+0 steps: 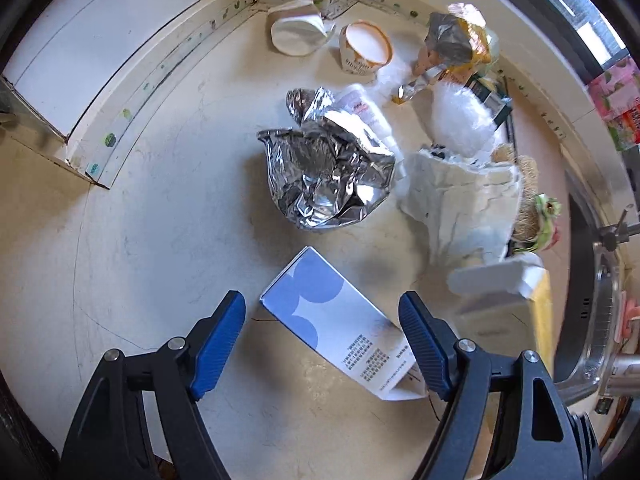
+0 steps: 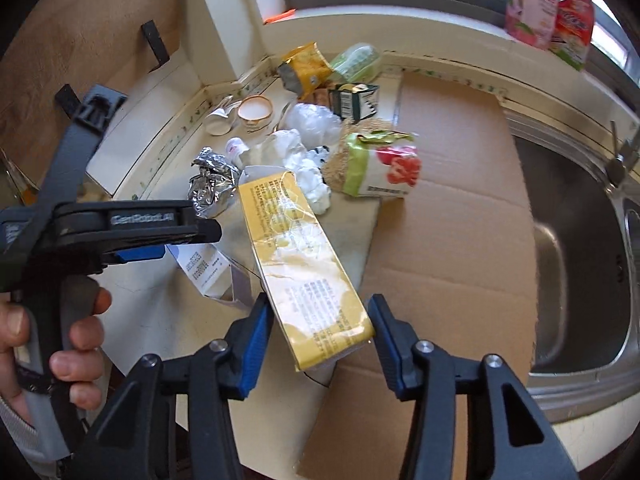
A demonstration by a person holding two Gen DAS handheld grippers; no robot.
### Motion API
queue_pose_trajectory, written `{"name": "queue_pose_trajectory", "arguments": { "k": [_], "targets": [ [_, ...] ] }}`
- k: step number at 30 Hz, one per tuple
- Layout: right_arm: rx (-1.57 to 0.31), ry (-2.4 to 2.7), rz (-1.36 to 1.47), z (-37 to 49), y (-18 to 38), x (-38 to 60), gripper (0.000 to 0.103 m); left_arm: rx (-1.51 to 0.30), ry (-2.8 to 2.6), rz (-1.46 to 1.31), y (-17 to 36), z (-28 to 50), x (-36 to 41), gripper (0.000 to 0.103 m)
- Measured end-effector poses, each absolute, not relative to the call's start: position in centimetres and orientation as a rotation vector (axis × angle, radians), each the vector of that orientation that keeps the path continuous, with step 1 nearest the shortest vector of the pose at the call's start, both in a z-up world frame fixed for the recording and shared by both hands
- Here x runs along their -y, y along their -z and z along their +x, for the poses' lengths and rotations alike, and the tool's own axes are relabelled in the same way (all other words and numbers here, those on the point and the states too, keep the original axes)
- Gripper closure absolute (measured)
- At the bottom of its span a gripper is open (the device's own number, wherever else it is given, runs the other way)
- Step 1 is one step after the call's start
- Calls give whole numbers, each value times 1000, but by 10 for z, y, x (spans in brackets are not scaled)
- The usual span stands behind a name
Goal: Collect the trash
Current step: 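Grasp the white-blue milk carton with the left tool while the right tool grasps the yellow box, then lower both tools over the floor bin and open them, dropping carton and box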
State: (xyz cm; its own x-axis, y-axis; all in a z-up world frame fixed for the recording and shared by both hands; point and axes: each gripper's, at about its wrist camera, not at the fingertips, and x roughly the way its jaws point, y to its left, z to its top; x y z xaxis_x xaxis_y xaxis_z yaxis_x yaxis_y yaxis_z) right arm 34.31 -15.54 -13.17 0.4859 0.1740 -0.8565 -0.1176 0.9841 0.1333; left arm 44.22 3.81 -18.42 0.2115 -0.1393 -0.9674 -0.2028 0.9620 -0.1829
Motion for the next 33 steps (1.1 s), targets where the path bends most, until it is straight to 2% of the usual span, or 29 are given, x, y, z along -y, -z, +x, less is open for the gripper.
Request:
{"name": "queue_pose_trajectory", "arguments": {
  "k": [2,3,5,6,7,8,18,25,33],
  "targets": [
    [-1047,-162,79,335,132,159,55,-1369,-57,-288,190,443,-34,26],
    [-1045,-151,88,330,133,161,55,-1371,-66,-274,194,443,-31,30],
    [-1045,-137,112,321,135,165,55,-1356,-77,-239,195,439,-25,44],
    [-1045,-132,127,316,135,167,56,-1344,-76,-223,195,438,-22,57],
    [-1044,-127,138,311,136,169,56,-1333,-73,-203,194,436,-19,65],
    [-1043,-122,144,307,135,171,56,-1331,-65,-196,193,434,-17,70],
    [-978,-130,236,247,112,182,57,-1199,34,-45,142,371,5,71],
    [-916,-189,253,193,86,180,58,-1122,165,-33,87,276,4,70],
    [-873,-236,274,119,66,187,58,-1042,267,-29,61,174,4,70]
  ]
}}
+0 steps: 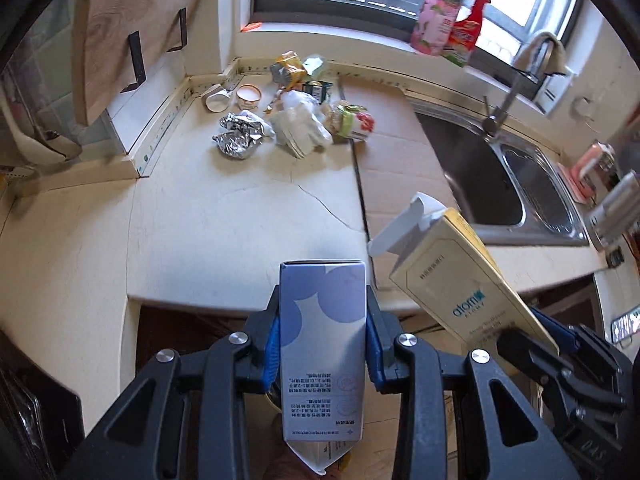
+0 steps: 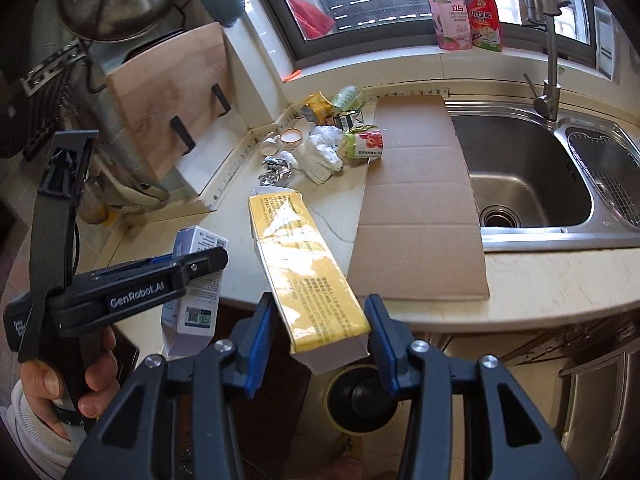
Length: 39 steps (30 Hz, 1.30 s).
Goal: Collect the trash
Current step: 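Lower both tools over the floor bin and open them, dropping carton and box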
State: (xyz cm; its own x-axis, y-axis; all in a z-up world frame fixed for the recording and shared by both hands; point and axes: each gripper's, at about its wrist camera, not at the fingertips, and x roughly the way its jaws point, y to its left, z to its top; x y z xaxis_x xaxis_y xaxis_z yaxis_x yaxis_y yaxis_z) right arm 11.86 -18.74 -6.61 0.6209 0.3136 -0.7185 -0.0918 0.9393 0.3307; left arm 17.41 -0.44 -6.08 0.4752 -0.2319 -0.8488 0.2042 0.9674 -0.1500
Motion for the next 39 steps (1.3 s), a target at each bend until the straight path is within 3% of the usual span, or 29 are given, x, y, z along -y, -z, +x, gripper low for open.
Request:
{"name": "queue_pose_trajectory", "arguments": {
  "k": [6,14,30,39],
  "targets": [
    [-897,-246,284,75,83,192,58,-1011,287,22,86,115,8,70],
    [-1044,-208,278,48,158,194,58,-1135,264,53,185,89,16,70],
    [-1407,13,300,105,423,193,58,-1357,248,74,434,119,12,70],
    [-1498,-37,249,150,545,150,54,-1368,279,149,538,150,16,67]
  ]
}}
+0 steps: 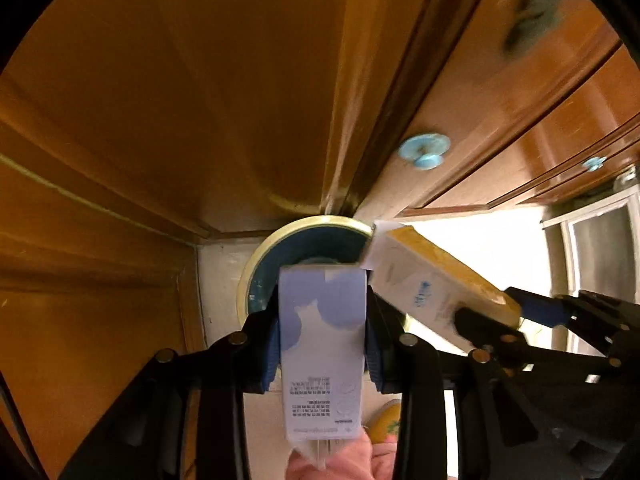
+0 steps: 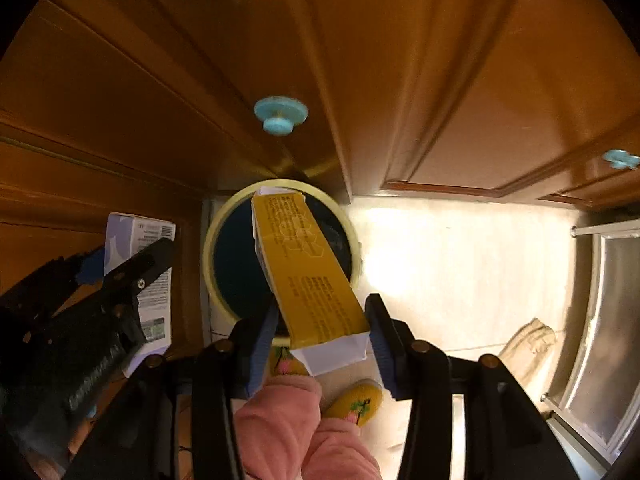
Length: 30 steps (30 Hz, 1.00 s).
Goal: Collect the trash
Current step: 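Lower both tools over the floor bin and open them, dropping carton and box, then raise both tools back toward the counter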
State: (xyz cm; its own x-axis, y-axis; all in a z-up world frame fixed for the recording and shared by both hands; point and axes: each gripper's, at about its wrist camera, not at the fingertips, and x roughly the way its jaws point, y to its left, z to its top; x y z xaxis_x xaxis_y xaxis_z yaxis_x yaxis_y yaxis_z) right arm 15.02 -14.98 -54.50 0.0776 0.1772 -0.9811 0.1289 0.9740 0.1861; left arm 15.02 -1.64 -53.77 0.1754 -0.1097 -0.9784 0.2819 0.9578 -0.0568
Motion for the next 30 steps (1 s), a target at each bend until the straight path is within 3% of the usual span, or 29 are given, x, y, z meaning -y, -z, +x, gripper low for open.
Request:
{"name": "queue_pose_trajectory", "arguments": {
  "k": [1,6,9,19,30],
  "targets": [
    [-1512,-43,254,154,555,147,54,-1377,274,154,545,155,15,66],
    [-1548,-52,289,161,576,143,53,-1384,232,131,557,171,-6,26],
    [-1544,-70,301,156,567,143,48,-1370,217,134,548,173,-9,13],
    [-1515,-72,289,136,483,146,44,-1317,268,173,466,144,-4,12],
    [-1379,-104,256,92,321,153,44,-1231,370,151,310,87,-5,12]
  ]
}}
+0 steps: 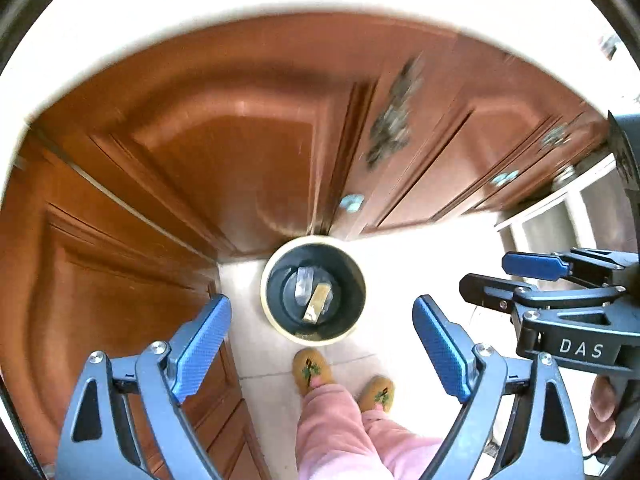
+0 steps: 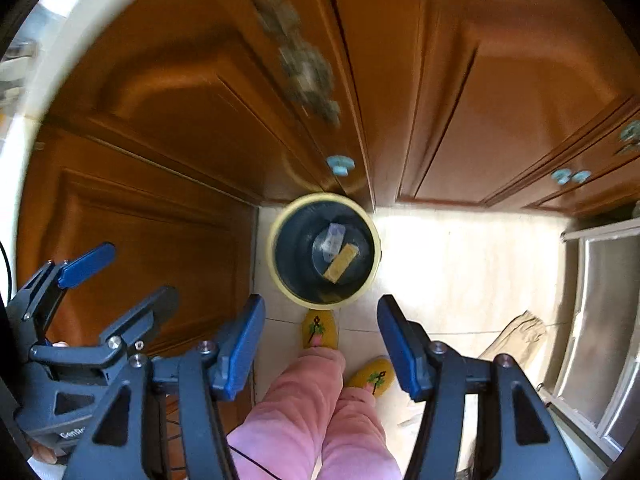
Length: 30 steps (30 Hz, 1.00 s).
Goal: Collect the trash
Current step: 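Raise both tools back toward the counter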
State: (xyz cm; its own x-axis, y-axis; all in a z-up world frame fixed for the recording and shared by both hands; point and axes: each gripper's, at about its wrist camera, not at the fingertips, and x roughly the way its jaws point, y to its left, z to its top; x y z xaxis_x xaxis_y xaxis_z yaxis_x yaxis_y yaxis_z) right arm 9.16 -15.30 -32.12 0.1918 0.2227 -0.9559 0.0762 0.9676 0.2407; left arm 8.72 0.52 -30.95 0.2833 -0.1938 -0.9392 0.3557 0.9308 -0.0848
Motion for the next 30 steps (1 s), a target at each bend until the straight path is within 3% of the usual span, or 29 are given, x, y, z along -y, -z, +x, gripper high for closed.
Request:
{"name": "queue_pose_trajectory", "arguments": {
  "k": [10,19,25,30],
  "targets": [
    [-1122,-154,176,53,164,161,44,-1018,343,74,137,62,-12,12],
    [-910,-208,188,34,62,179,42,-822,290,75,23,44,-19,12],
    [-848,-222,186,40,25,177,39,-769,291,39,-23,45,-30,12],
    [-835,-230,192,65,3,175,38,-761,294,21,-31,72,-37,12]
  ]
}}
